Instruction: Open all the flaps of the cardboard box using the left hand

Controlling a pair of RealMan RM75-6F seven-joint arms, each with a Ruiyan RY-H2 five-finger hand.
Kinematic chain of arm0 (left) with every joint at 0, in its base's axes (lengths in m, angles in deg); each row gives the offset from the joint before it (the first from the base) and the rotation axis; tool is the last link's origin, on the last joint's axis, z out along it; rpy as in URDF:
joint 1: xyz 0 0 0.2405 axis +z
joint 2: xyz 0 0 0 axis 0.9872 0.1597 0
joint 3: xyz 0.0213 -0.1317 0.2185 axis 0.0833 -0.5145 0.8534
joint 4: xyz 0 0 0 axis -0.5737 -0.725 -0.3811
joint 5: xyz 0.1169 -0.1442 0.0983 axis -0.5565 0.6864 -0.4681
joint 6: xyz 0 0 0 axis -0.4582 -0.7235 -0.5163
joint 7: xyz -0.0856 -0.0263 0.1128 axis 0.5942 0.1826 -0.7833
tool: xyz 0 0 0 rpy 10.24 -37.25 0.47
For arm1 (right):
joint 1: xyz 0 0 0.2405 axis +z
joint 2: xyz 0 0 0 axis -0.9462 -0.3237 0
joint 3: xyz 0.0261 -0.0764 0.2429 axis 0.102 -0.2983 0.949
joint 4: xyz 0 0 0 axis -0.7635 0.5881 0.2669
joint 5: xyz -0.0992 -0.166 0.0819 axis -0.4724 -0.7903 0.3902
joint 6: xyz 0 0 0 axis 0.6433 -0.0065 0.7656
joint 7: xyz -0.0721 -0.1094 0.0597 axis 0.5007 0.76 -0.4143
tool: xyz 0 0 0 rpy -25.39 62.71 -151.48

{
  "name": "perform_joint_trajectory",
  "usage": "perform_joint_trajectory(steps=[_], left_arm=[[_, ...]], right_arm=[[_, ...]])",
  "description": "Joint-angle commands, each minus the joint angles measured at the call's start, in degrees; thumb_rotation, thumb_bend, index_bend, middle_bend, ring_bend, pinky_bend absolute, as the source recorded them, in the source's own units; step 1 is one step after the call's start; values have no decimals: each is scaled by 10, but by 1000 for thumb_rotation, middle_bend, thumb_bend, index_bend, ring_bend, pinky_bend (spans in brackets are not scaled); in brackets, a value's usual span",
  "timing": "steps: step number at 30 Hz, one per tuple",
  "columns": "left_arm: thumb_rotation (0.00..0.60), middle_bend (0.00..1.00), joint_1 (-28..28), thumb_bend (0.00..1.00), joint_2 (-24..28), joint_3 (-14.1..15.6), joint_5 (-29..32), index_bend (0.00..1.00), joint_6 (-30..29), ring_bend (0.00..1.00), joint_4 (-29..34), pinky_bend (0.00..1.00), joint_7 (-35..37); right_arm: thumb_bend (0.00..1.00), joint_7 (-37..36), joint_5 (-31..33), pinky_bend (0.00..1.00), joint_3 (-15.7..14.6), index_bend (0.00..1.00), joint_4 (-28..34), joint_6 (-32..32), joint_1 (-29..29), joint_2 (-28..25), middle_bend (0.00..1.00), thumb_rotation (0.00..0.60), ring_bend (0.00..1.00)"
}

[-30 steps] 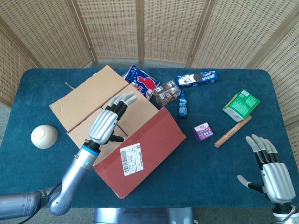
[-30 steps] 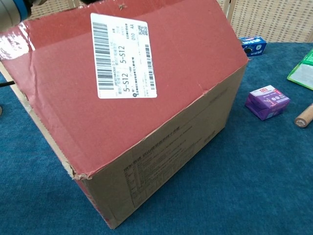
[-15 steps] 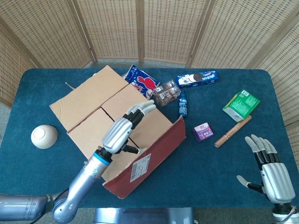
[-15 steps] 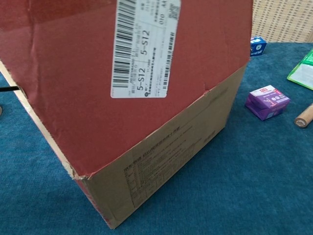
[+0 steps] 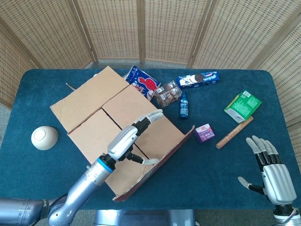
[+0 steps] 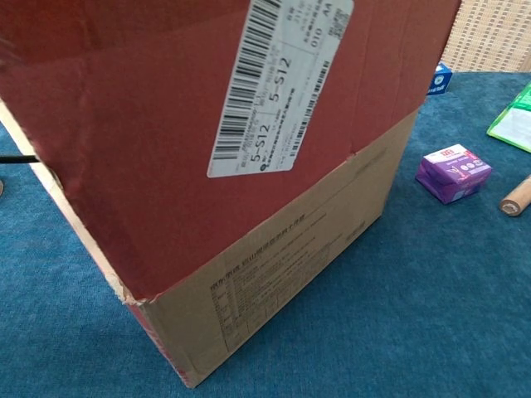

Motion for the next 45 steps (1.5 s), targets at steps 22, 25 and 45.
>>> perform_joint_trajectory(steps=[22, 25, 45], left_arm=[[600, 0, -45, 44, 152, -21, 110, 0, 201, 0, 56, 24, 144], [600, 0, -52, 44, 159, -18, 112, 0, 213, 0, 56, 24, 148], [600, 0, -69, 46, 166, 61, 110, 0, 138, 0, 16, 24, 22]], right_arm=[[0, 7, -1, 0, -3, 0, 3, -4, 1, -1, 0, 600, 0], [0, 6, 0, 0, -3, 0, 3, -5, 1, -2, 0, 600, 0], [0, -4, 2, 0, 0, 0, 3, -2, 2, -5, 0, 600, 0]])
